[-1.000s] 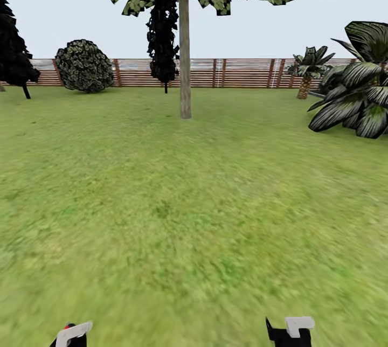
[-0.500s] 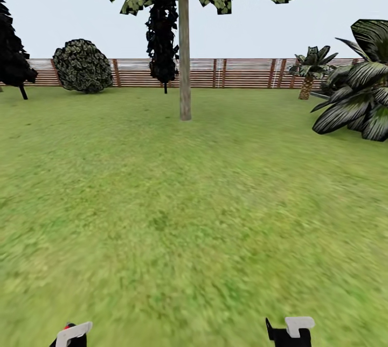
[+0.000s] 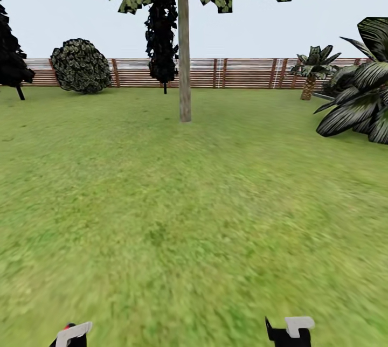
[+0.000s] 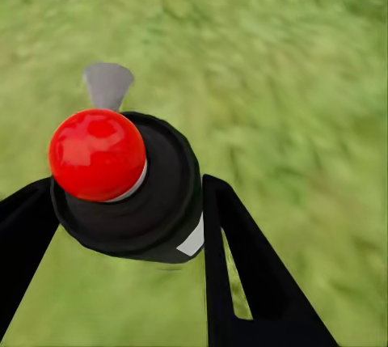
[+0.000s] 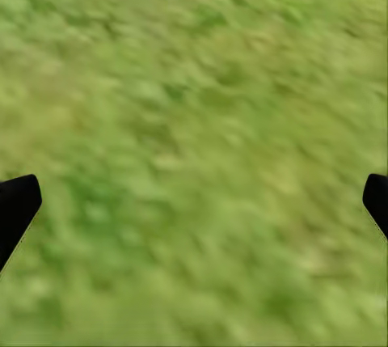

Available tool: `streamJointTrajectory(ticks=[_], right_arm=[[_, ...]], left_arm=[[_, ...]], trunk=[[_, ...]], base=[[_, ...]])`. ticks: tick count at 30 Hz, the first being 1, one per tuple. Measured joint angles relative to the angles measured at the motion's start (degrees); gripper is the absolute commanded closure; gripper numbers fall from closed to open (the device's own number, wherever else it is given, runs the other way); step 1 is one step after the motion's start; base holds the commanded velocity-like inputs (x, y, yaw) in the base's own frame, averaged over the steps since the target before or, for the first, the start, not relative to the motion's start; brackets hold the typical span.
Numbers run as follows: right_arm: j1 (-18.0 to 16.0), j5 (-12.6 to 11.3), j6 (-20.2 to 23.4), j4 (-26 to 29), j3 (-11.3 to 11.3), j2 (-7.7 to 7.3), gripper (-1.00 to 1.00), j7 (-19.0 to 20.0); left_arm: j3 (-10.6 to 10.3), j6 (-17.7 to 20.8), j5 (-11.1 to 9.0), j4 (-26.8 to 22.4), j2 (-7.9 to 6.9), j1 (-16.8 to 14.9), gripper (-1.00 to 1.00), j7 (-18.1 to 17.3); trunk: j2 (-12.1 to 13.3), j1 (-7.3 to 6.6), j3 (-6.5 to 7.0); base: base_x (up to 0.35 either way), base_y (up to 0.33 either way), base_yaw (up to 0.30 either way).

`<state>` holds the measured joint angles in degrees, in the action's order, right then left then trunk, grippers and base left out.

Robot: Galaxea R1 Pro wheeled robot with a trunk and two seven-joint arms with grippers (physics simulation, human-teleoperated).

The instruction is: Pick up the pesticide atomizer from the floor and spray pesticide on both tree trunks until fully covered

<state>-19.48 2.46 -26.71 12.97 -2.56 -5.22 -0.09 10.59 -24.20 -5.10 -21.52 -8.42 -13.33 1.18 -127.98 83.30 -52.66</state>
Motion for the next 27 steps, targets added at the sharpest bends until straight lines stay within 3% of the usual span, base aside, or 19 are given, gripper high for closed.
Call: streamJointTrajectory(ticks=[27], right_arm=[[0.0, 0.0, 0.0, 0.0, 0.0, 0.02, -1.0, 0.01]], left_arm=[[0.0, 0.04, -0.01, 0.03, 0.0, 0.0, 1.0, -0.04]], trunk=[[0.0, 0.0, 0.0]], base=[[0.339, 0.0, 0.0]])
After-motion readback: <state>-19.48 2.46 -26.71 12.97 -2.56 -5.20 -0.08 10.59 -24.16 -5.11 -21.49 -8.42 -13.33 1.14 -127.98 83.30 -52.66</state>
